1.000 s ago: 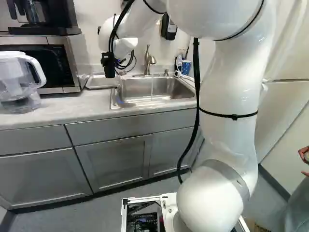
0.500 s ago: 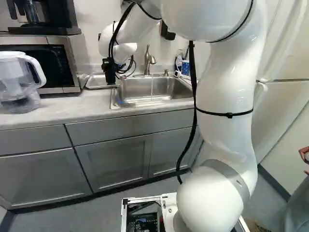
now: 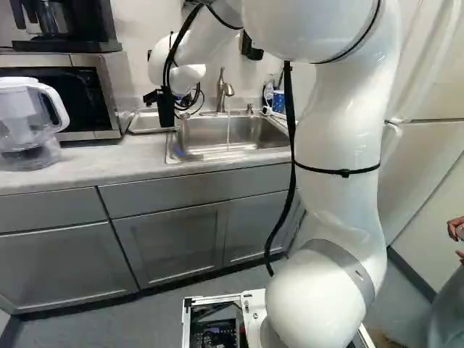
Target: Rinse the cup and place it in the tray
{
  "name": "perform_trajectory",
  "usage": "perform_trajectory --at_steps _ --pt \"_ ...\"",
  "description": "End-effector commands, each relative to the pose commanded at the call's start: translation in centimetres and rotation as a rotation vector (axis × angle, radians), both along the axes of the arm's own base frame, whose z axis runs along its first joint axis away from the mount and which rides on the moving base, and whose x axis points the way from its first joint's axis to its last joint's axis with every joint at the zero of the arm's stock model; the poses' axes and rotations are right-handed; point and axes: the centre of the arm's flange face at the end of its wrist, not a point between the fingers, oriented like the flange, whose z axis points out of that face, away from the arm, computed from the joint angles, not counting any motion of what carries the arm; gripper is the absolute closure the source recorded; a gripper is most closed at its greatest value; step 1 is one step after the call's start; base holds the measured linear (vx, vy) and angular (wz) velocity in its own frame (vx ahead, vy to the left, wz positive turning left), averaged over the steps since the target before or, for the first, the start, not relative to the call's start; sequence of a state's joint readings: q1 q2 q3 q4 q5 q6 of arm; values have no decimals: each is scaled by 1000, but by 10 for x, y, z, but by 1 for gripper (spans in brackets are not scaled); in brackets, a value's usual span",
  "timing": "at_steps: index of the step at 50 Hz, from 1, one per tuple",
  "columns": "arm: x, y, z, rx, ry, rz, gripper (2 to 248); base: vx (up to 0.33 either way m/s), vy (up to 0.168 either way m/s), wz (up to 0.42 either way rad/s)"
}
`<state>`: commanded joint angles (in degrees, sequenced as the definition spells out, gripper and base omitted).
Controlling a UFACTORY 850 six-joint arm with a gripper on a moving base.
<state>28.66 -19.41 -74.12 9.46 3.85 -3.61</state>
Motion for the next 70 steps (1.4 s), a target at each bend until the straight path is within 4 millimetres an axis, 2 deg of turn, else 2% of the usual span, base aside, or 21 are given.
perform_trajectory --at_steps 13,54,70 --pt "-1 -1 6 4 -8 0 3 0 0 0" --pt "-9 -5 53 42 -78 -1 3 0 0 0" --pt "-14 -25 73 55 -104 -24 3 0 0 0"
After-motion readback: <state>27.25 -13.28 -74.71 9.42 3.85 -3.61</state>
